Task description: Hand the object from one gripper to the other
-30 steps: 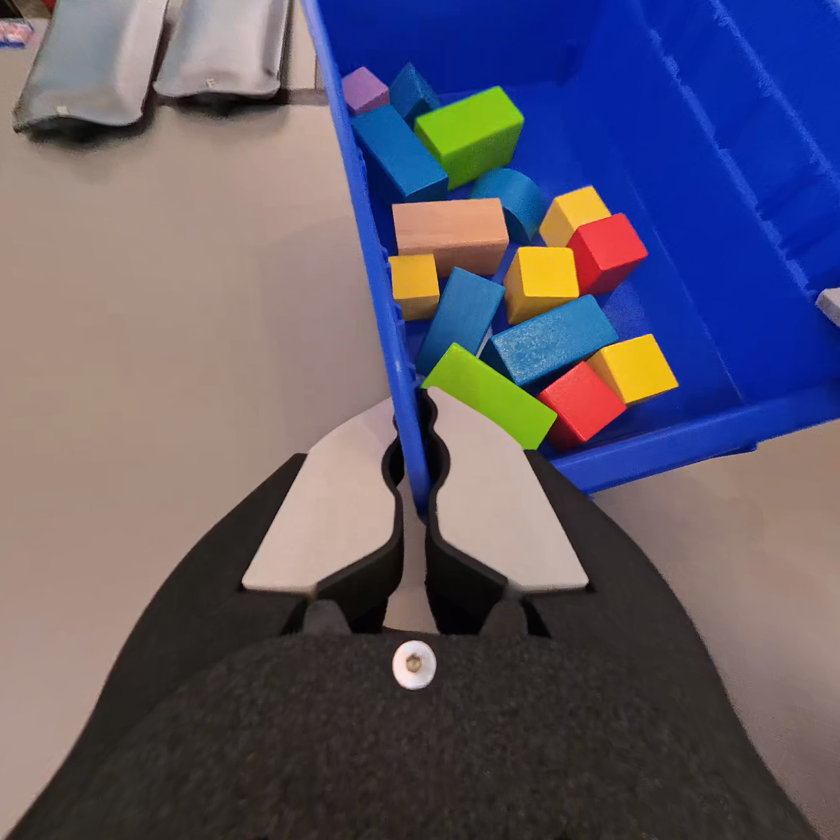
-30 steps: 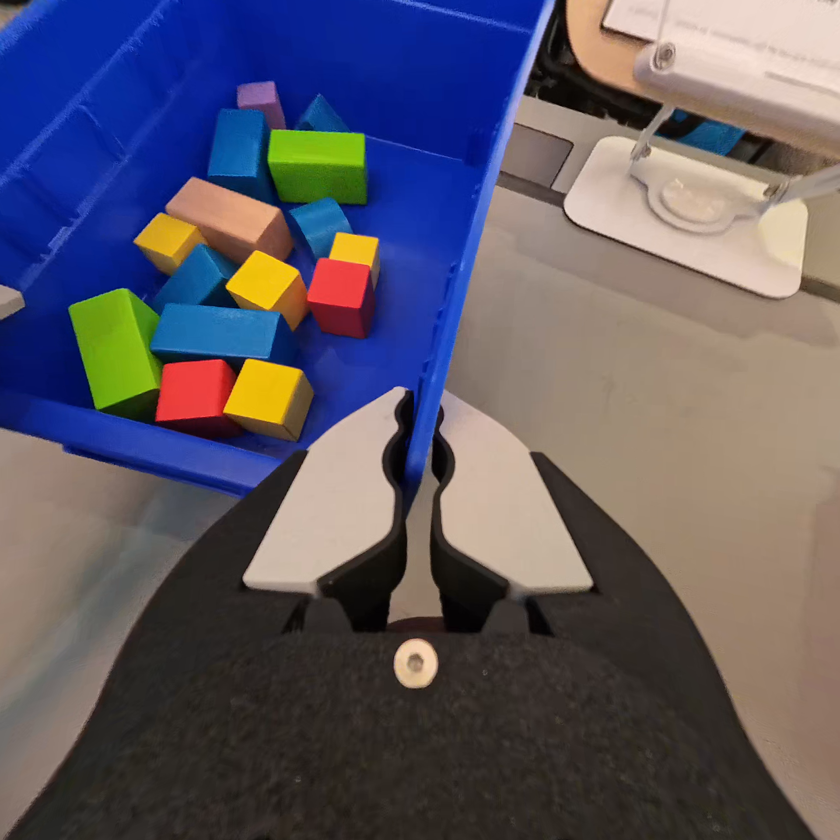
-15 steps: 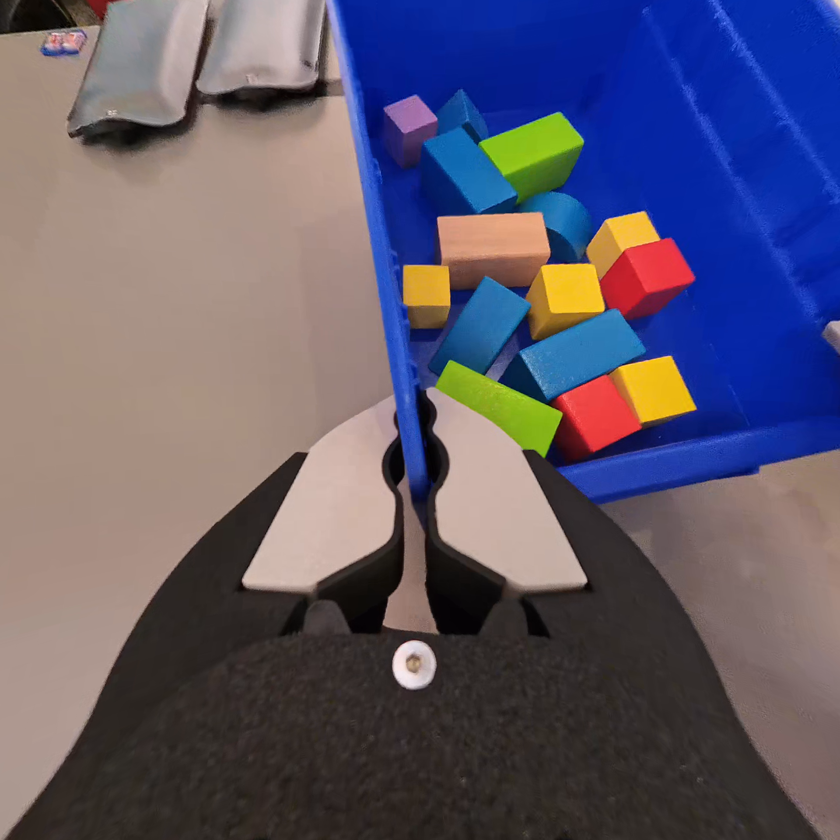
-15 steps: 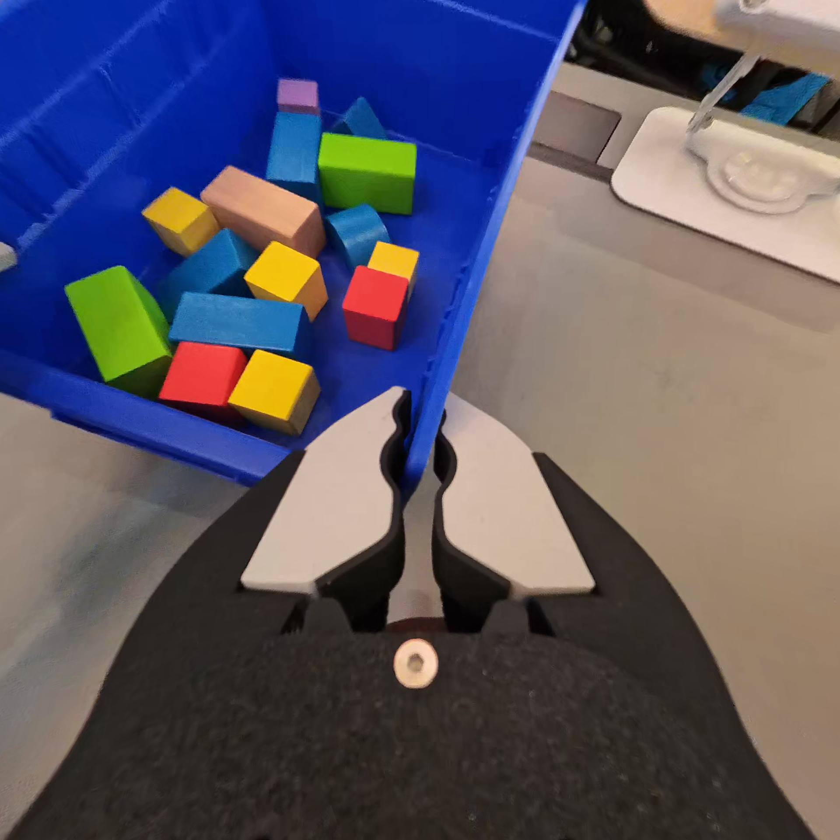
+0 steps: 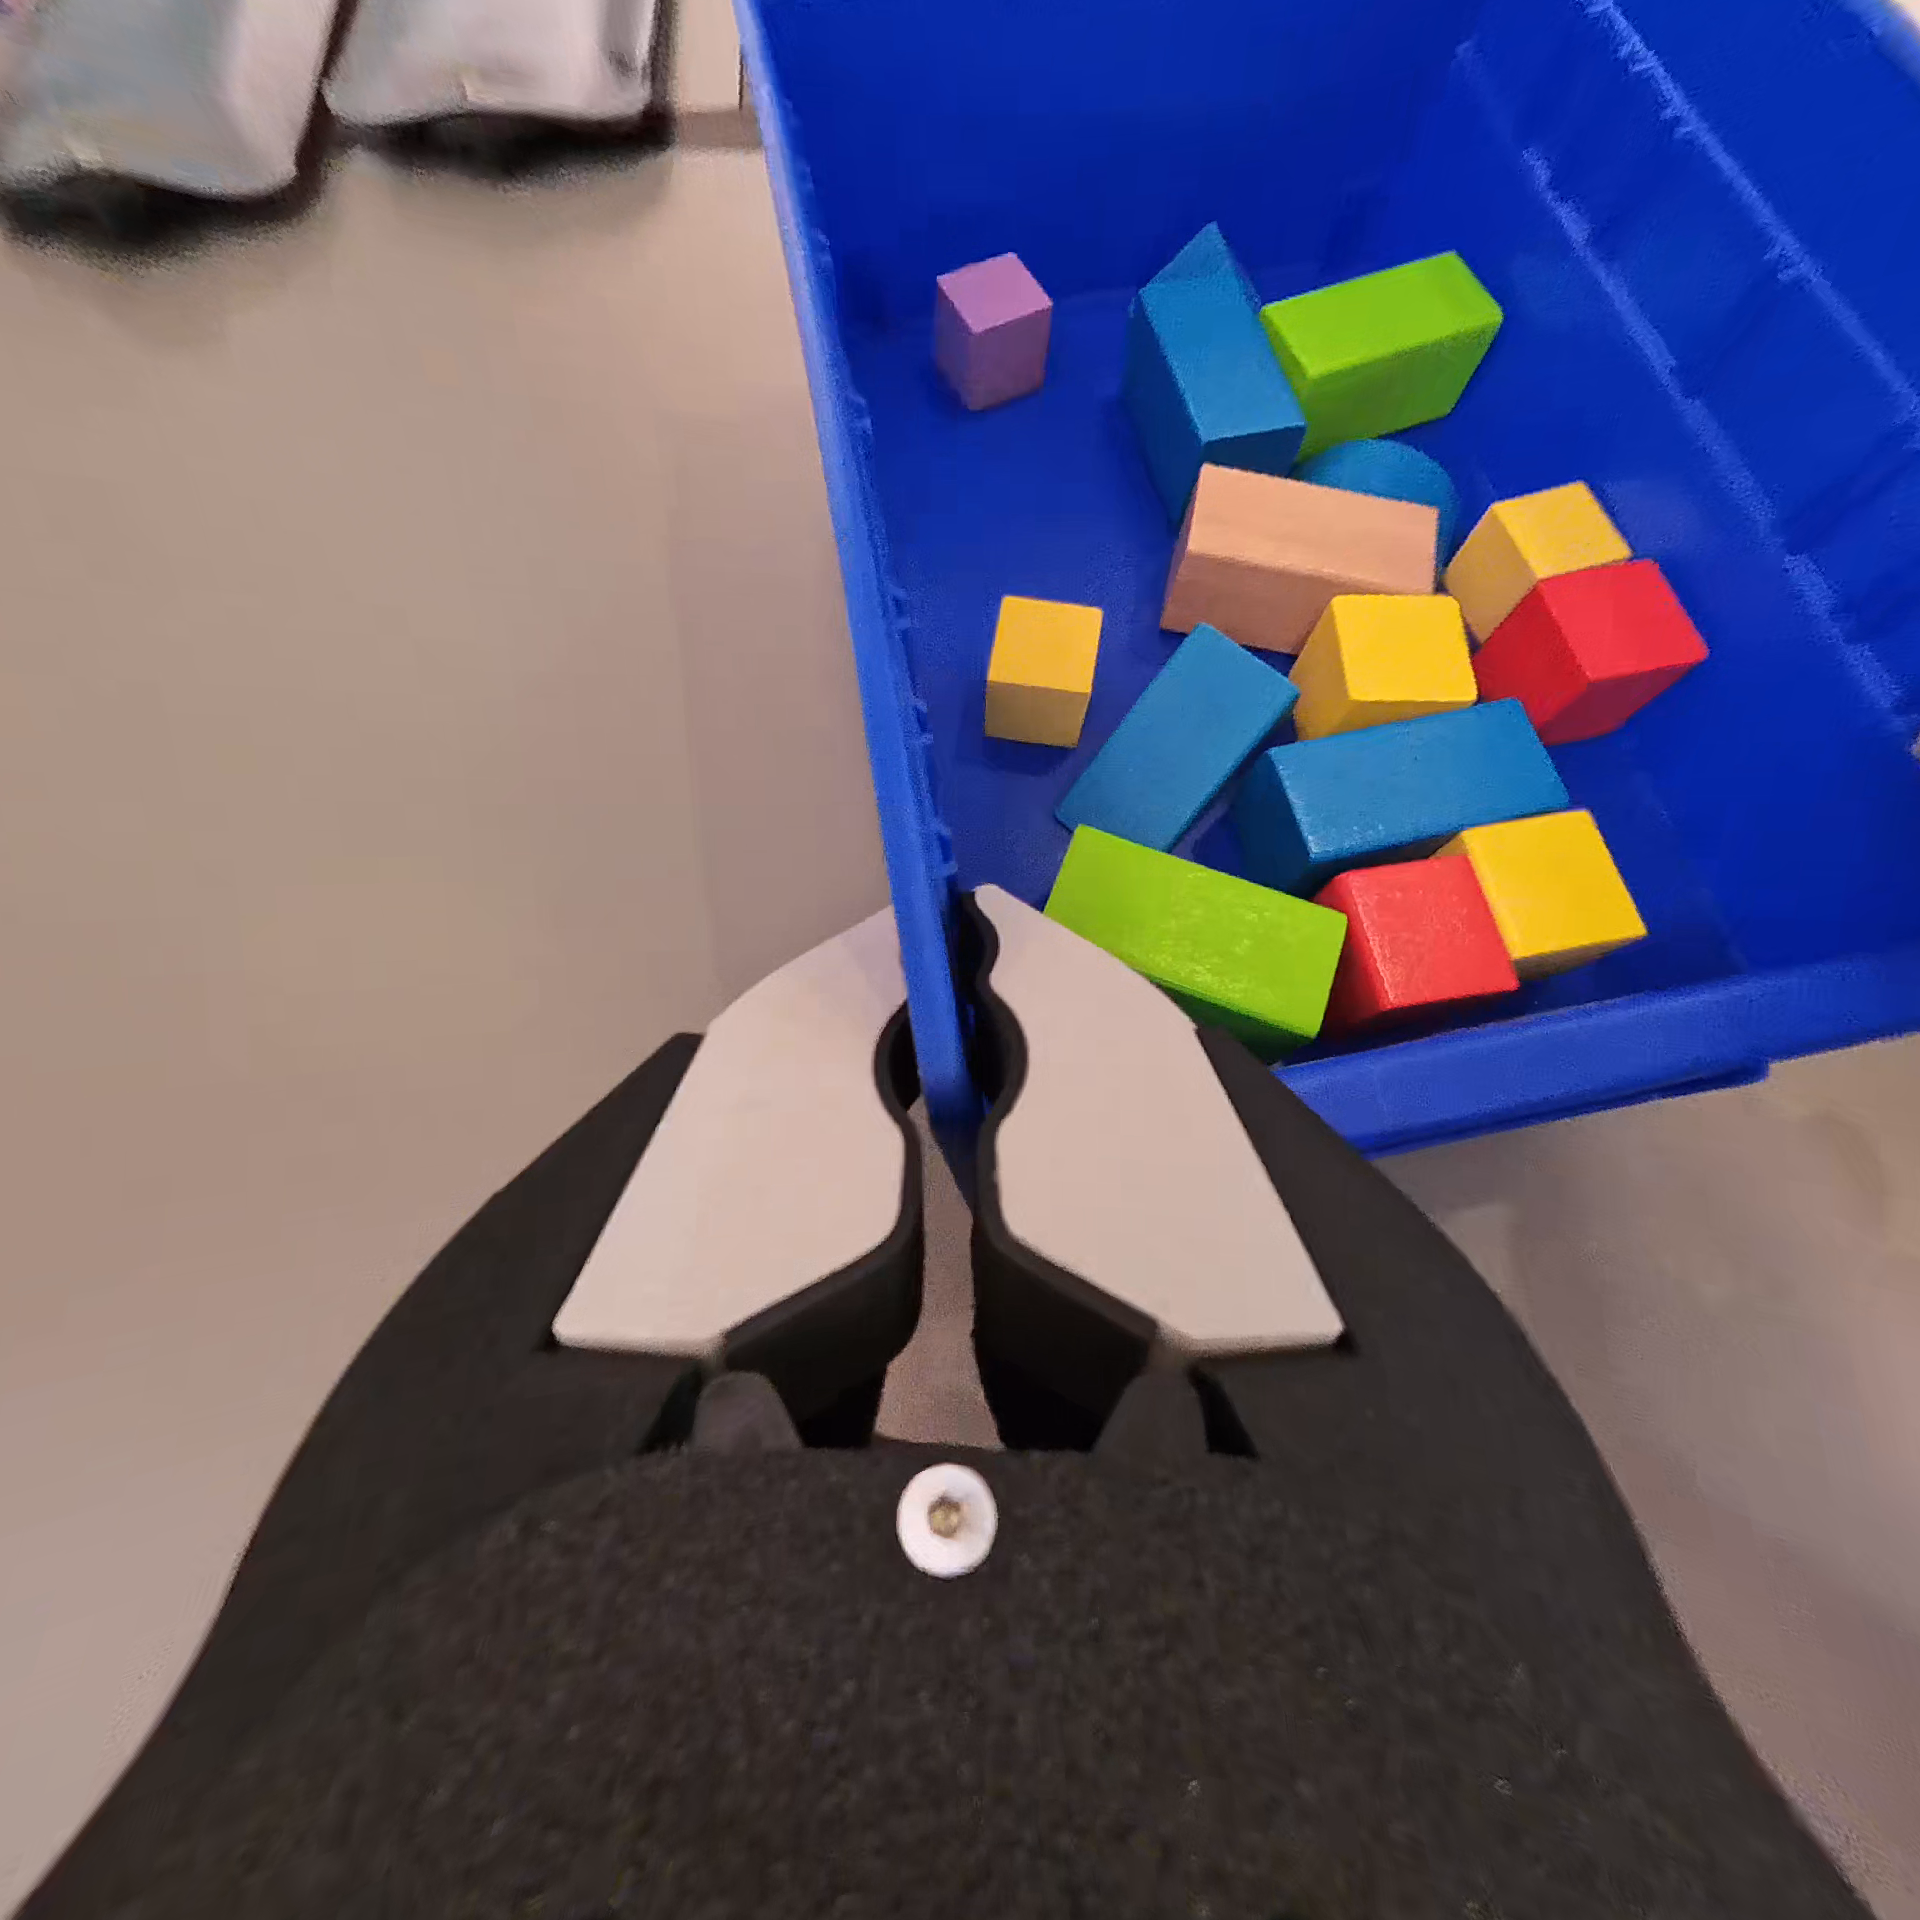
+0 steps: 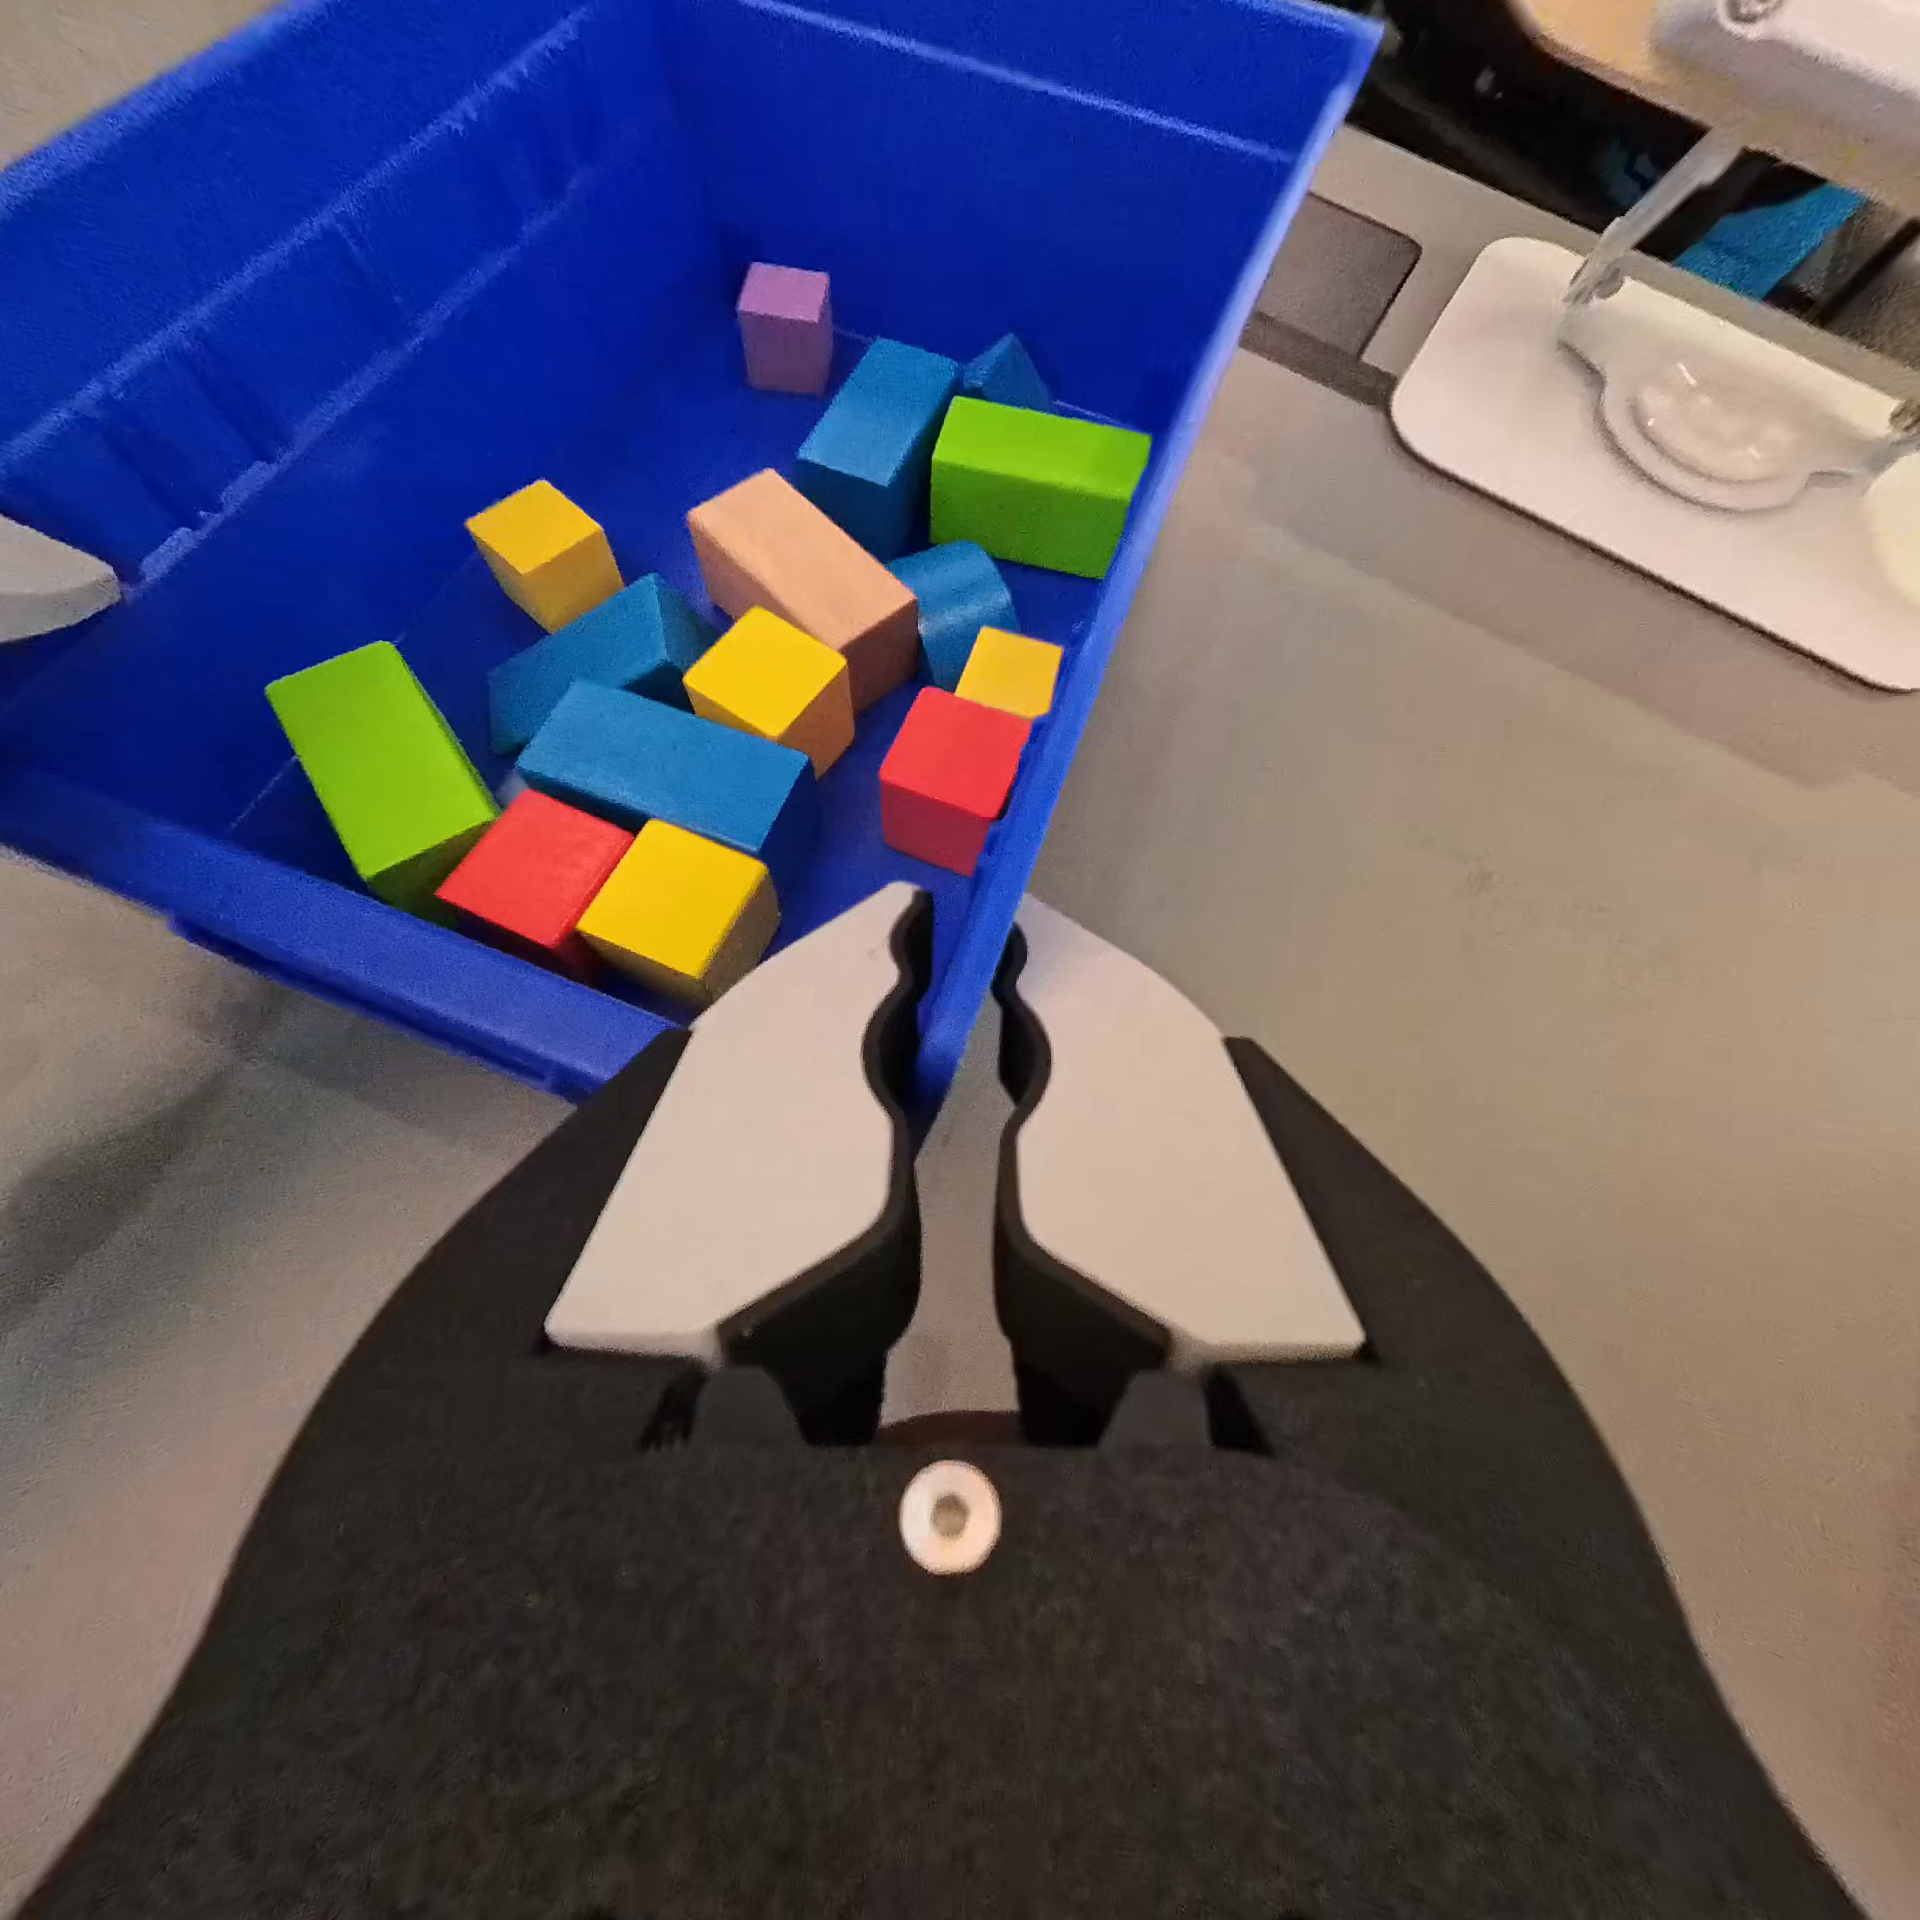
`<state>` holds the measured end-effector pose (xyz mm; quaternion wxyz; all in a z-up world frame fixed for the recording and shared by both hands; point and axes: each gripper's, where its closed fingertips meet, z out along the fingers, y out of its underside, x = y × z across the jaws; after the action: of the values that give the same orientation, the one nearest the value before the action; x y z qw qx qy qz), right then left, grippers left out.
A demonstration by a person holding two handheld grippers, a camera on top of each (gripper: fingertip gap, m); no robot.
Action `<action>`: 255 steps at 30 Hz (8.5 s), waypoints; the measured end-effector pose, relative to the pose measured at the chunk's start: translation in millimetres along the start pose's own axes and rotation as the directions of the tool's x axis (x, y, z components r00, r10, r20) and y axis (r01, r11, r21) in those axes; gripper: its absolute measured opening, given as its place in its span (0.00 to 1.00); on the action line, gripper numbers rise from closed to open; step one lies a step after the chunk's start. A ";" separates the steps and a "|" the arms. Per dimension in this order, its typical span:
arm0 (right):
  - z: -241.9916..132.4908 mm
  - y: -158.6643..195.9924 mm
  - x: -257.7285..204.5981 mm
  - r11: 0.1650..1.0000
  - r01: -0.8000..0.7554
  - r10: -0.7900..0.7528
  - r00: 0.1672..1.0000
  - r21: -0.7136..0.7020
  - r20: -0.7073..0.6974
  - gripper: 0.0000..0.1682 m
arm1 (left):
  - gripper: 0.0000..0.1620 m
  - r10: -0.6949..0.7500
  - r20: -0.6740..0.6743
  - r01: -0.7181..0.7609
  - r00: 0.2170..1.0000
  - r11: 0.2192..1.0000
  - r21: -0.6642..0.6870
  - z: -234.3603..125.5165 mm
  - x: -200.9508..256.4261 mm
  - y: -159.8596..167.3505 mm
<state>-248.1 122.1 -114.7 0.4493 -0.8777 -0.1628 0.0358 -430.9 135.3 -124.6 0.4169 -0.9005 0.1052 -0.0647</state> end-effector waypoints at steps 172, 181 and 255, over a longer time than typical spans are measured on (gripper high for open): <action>-227.0 -50.4 242.6 0.776 0.115 -0.294 0.936 0.620 0.194 0.20 | 0.39 -0.392 -0.920 -0.071 0.018 0.917 -0.392 -105.6 314.5 -39.6; -103.1 47.2 454.0 0.966 -0.208 0.191 0.975 -0.153 -0.115 0.20 | 0.37 0.010 -0.774 0.028 0.633 0.999 0.036 -79.0 219.5 48.5; -112.1 53.6 112.7 0.848 0.173 -0.407 0.818 0.501 0.407 0.33 | 0.21 -0.143 -0.843 0.052 0.519 0.989 -0.135 -13.1 137.7 -112.0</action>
<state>-104.6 41.7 -81.6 0.5786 -0.6762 -0.3960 0.2261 -284.9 162.8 -26.6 0.2660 -0.7775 0.2473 -0.5134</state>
